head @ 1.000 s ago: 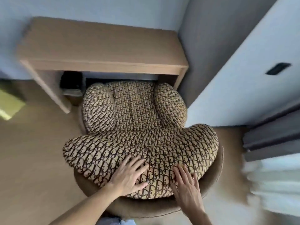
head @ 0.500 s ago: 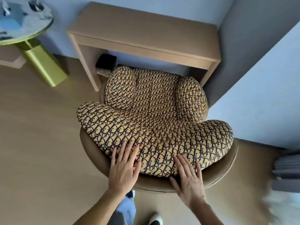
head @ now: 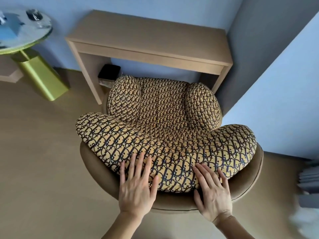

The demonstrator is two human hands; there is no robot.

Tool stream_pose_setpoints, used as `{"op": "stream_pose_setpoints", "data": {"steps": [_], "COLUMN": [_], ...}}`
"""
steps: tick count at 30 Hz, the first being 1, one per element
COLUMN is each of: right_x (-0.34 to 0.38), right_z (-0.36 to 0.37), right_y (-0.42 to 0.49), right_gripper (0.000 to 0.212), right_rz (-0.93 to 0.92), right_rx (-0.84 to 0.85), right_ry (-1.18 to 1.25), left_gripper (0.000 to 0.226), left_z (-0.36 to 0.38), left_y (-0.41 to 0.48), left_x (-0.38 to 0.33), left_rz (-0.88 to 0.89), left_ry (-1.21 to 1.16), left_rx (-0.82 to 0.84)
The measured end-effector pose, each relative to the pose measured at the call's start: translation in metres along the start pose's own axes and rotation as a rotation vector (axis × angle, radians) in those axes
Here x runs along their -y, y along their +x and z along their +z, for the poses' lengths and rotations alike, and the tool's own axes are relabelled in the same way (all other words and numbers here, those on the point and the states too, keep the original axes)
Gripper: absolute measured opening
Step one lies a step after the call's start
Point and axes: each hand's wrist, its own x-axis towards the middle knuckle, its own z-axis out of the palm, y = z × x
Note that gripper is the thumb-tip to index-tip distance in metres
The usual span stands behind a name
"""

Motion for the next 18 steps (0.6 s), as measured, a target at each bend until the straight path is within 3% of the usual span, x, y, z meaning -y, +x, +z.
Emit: {"op": "stream_pose_setpoints", "data": {"steps": [12, 18], "right_x": [-0.020, 0.003], "right_z": [0.001, 0.022], "right_y": [0.050, 0.086], "right_gripper": [0.075, 0.071], "right_rz": [-0.003, 0.005], "right_rx": [-0.017, -0.103], "right_ry": [-0.026, -0.020], "left_gripper": [0.065, 0.062], "left_z": [0.011, 0.007], "left_y": [0.049, 0.093], "left_x": [-0.005, 0.034], "left_rz": [0.015, 0.056], "left_ry": [-0.033, -0.008], "left_rx": [-0.061, -0.093]}}
